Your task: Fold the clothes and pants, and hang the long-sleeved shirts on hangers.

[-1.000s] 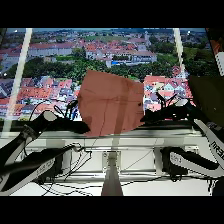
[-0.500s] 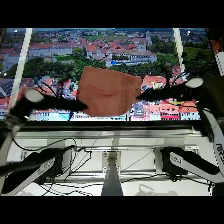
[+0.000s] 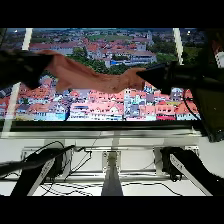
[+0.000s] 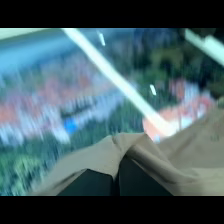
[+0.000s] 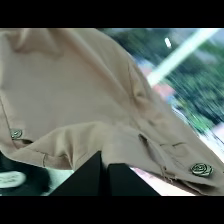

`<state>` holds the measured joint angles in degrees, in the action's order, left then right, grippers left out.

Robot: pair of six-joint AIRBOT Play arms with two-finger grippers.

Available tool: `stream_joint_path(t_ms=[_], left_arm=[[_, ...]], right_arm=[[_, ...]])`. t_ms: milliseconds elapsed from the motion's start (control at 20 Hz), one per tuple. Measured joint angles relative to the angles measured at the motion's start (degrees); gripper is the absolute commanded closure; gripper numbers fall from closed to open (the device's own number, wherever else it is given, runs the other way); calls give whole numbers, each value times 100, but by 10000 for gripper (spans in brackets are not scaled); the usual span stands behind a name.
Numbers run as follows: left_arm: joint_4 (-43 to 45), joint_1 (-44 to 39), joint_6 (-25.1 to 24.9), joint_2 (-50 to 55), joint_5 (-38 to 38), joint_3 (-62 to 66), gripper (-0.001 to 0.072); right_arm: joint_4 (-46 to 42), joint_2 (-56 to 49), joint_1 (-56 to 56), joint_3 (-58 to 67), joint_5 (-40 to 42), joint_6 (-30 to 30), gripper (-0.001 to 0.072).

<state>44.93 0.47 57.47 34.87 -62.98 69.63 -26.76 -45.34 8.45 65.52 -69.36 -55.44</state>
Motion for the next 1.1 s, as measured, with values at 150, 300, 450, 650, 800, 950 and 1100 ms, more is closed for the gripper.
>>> stream_joint_path(t_ms=[150,300,450,650,800,950,1100], left_arm=[[286,22,212,-498,42,46,693],[789,26,551,-485,114,-264,693],[997,-76,699,192,472,-719,693],[1088,-498,780,1965,1471,-1029,692],[935,-743,811,3204,1784,-1043,692],[804,-811,811,3794,1290,-1014,692],[774,-850,813,4011,411,-1003,691]], right_arm=[[-50,385,455,35,127,-597,696],[-538,435,979,-221,715,-1342,696],[-1255,83,1333,-691,1735,-2184,696],[-1943,-979,1327,-1189,3355,-2826,696],[-2142,-1851,909,-1320,4041,-3178,696],[-2251,-2308,348,-1366,3842,-3261,696],[-2385,-2490,-219,-1386,2951,-2813,696]])
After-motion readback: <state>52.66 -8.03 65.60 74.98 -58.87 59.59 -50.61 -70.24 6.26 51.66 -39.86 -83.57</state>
